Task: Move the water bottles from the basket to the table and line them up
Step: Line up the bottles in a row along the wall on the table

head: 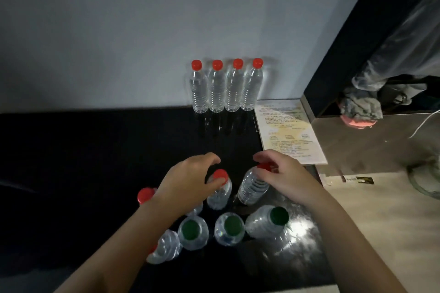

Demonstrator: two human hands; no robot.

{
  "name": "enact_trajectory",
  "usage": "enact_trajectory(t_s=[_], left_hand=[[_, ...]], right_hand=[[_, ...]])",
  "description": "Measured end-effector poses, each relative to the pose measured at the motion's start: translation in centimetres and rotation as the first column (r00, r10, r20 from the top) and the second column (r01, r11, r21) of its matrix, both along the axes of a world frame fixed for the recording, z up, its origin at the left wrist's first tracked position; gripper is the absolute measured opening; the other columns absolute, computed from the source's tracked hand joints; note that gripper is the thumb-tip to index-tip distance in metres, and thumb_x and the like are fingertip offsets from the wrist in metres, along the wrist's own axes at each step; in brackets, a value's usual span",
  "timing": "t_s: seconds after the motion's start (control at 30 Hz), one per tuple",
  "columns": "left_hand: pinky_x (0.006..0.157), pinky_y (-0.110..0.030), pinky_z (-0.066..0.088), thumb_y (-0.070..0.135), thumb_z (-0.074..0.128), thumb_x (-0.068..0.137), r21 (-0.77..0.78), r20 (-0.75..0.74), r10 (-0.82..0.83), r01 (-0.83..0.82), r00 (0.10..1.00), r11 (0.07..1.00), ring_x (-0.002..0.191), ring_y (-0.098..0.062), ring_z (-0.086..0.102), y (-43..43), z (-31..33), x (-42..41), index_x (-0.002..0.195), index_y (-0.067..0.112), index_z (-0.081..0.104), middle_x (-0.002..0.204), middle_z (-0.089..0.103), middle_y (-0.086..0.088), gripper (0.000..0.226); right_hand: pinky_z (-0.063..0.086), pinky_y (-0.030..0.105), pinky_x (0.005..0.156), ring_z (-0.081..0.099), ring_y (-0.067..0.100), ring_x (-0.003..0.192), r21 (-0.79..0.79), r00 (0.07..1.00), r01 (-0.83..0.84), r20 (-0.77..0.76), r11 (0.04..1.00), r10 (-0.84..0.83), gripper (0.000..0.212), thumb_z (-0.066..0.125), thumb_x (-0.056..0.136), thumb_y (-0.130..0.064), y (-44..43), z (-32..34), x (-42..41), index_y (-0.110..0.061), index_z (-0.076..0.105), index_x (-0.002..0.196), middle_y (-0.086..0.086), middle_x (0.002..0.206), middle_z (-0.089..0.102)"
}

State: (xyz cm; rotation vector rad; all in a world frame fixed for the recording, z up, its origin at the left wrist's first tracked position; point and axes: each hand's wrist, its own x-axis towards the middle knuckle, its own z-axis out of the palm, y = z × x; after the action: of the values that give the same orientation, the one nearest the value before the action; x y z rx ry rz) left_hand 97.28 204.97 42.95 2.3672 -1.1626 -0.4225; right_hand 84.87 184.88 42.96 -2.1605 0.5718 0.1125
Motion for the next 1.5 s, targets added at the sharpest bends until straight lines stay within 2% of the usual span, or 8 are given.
enact_trajectory(t_s=[0.1,0.3,0.4,0.47,0.57,0.87,1.17,1.5], left_hand=[[0.07,-0.02,0.043,0.046,0.057,0.09,0.087,0.05,0.047,-0.051,0.998,0.995,0.076,-0.004,0.056,-0.3,-0.5,-1.7,0.124,0.03,0.05,0.102,0.064,0.013,0.039],[0.071,-0.024,0.042,0.042,0.061,0.089,0.115,0.152,0.146,-0.164,0.978,0.98,0.081,-0.011,0.059,-1.0,-1.4,-3.2,0.119,0.027,0.053,0.091,0.063,0.009,0.035],[0.096,-0.031,0.042,0.04,0.064,0.087,0.099,0.164,0.188,-0.205,0.968,0.974,0.082,-0.013,0.06,-1.3,-1.9,-3.5,0.113,0.025,0.055,0.085,0.061,0.01,0.031],[0.113,-0.036,0.025,0.038,0.063,0.088,0.121,0.165,0.205,-0.226,0.965,0.966,0.085,-0.013,0.061,-1.5,-1.9,-3.7,0.112,0.024,0.053,0.082,0.057,0.011,0.03],[0.118,-0.038,0.018,0.039,0.061,0.09,0.154,0.168,0.221,-0.247,0.961,0.957,0.086,-0.012,0.062,-1.7,-1.6,-3.6,0.111,0.023,0.05,0.083,0.059,0.01,0.028],[0.068,-0.029,0.048,0.046,0.06,0.088,-0.013,0.146,0.3,-0.301,0.943,0.953,0.074,-0.011,0.059,0.5,3.0,-0.8,0.105,0.028,0.051,0.082,0.06,0.009,0.026],[0.079,-0.031,0.055,0.032,0.077,0.075,-0.282,-0.09,0.369,-0.379,0.925,0.881,0.084,-0.006,0.064,6.3,4.2,6.2,0.092,0.027,0.062,0.086,0.067,0.012,0.023],[0.066,-0.018,0.047,0.025,0.072,0.078,-0.214,-0.164,0.363,-0.392,0.917,0.895,0.079,-0.007,0.061,11.8,2.0,14.6,0.088,0.026,0.06,0.082,0.064,0.008,0.016]], right_hand=[[0.045,0.019,0.089,0.055,-0.001,0.099,-0.045,1.0,-0.009,0.013,0.999,0.01,0.039,0.066,0.088,-0.029,0.4,-0.8,-0.8,-0.027,0.057,0.126,-0.015,0.111,0.06],[0.042,0.017,0.081,0.056,0.007,0.093,-0.119,0.996,0.004,0.094,0.993,0.007,0.038,0.07,0.086,-0.021,0.4,-2.4,-1.4,-0.024,0.058,0.122,-0.01,0.101,0.06],[0.04,0.017,0.076,0.055,0.007,0.089,-0.135,0.995,-0.008,0.099,0.991,0.022,0.031,0.07,0.086,-0.023,0.3,-2.8,-1.3,-0.023,0.06,0.116,-0.009,0.097,0.061],[0.039,0.018,0.071,0.056,0.009,0.086,-0.154,0.994,-0.006,0.108,0.988,0.023,0.026,0.071,0.086,-0.023,0.2,-3.0,-1.3,-0.022,0.061,0.11,-0.007,0.092,0.062],[0.039,0.016,0.066,0.057,0.011,0.082,-0.178,0.991,-0.001,0.13,0.984,0.024,0.021,0.071,0.085,-0.024,0.2,-3.0,-1.2,-0.021,0.061,0.103,-0.006,0.088,0.063],[0.038,0.024,0.071,0.056,0.012,0.085,-0.255,0.978,0.004,0.203,0.967,0.05,0.022,0.072,0.084,-0.027,0.4,0.4,1.6,-0.02,0.064,0.104,-0.007,0.089,0.063],[0.037,0.017,0.07,0.054,0.004,0.082,-0.226,0.952,0.03,0.303,0.974,0.041,0.017,0.074,0.083,-0.029,4.8,2.7,8.9,-0.025,0.063,0.095,-0.012,0.088,0.062],[0.039,0.014,0.076,0.057,0.005,0.085,-0.163,0.954,0.11,0.294,0.98,-0.058,0.019,0.074,0.082,-0.022,10.6,0.3,16.1,-0.021,0.064,0.098,-0.009,0.09,0.063]])
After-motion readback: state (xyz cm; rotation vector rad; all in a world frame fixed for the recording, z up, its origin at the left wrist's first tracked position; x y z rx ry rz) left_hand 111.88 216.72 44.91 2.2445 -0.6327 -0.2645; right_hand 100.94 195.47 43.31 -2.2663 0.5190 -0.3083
